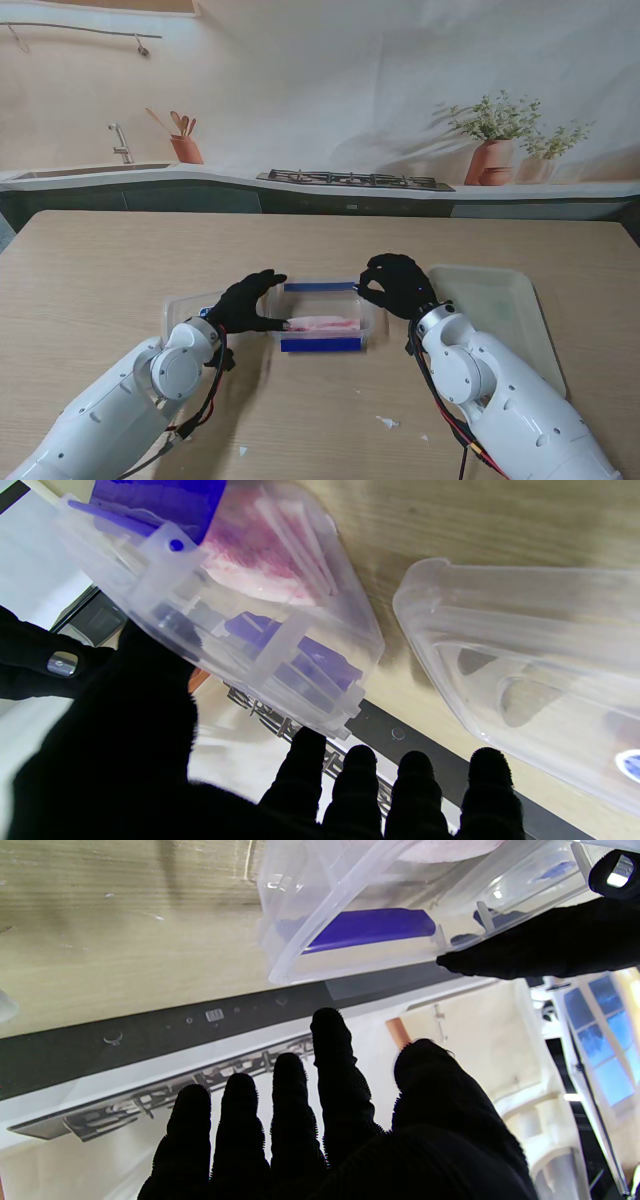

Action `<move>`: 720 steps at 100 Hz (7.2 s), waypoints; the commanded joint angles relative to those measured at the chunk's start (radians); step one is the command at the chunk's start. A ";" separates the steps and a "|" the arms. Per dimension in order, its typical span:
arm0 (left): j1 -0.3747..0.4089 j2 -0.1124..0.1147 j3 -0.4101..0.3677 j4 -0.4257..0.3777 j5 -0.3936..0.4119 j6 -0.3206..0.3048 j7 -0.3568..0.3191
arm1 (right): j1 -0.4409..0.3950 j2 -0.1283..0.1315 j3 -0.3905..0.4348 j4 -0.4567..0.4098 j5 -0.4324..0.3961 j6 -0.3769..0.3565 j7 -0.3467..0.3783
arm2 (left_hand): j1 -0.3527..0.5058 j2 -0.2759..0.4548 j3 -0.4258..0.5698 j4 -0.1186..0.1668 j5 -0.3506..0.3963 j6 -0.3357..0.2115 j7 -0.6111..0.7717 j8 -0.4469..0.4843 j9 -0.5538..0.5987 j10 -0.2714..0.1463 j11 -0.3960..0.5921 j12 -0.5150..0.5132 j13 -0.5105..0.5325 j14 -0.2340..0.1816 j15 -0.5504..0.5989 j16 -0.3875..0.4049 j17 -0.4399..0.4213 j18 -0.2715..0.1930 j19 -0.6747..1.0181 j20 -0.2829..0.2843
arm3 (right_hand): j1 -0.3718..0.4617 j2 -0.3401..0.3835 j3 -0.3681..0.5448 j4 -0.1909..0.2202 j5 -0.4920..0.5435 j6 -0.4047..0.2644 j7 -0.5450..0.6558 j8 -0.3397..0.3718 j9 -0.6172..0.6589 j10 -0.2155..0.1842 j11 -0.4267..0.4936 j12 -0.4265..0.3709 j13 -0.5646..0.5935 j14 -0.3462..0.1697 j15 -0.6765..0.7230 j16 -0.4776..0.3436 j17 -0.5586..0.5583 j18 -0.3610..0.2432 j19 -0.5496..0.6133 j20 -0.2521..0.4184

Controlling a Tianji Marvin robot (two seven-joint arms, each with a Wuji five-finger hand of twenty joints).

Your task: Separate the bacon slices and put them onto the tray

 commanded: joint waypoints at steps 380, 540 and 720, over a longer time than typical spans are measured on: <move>-0.003 0.003 -0.006 0.002 -0.016 -0.005 -0.040 | 0.276 -0.033 -0.372 0.076 0.296 0.238 0.315 | -0.011 0.003 0.009 0.033 -0.014 0.033 -0.003 -0.002 -0.003 -0.036 0.036 -0.048 -0.026 -0.027 -0.007 0.014 -0.033 0.001 -0.053 0.008 | -0.077 -0.358 0.552 -0.004 -0.055 0.052 -0.025 -0.035 0.105 0.134 0.302 0.114 0.420 0.111 0.498 0.239 0.196 0.090 0.820 -0.065; -0.003 0.002 -0.006 0.004 -0.019 -0.008 -0.038 | 0.337 -0.011 -0.452 0.102 0.153 0.167 0.331 | -0.009 0.002 0.013 0.033 -0.003 0.044 -0.002 -0.001 0.002 -0.029 0.046 -0.055 -0.027 -0.026 -0.006 0.015 -0.036 0.004 -0.055 0.008 | 0.082 -0.578 0.658 -0.156 0.137 -0.245 0.536 -0.098 0.514 -0.028 0.425 0.363 0.552 0.052 0.749 0.401 0.176 0.104 0.816 -0.011; 0.009 0.004 -0.020 -0.007 -0.015 -0.011 -0.035 | -0.036 0.068 0.226 -0.212 -0.344 -0.095 0.278 | -0.012 0.011 0.003 0.034 -0.003 0.044 -0.005 -0.001 0.003 -0.030 0.049 -0.063 -0.026 -0.027 -0.006 0.015 -0.037 0.005 -0.055 0.007 | 0.092 -0.552 0.714 -0.142 0.138 -0.207 0.551 0.004 0.575 0.052 0.458 0.414 0.595 0.075 0.781 0.417 0.176 0.128 0.807 0.004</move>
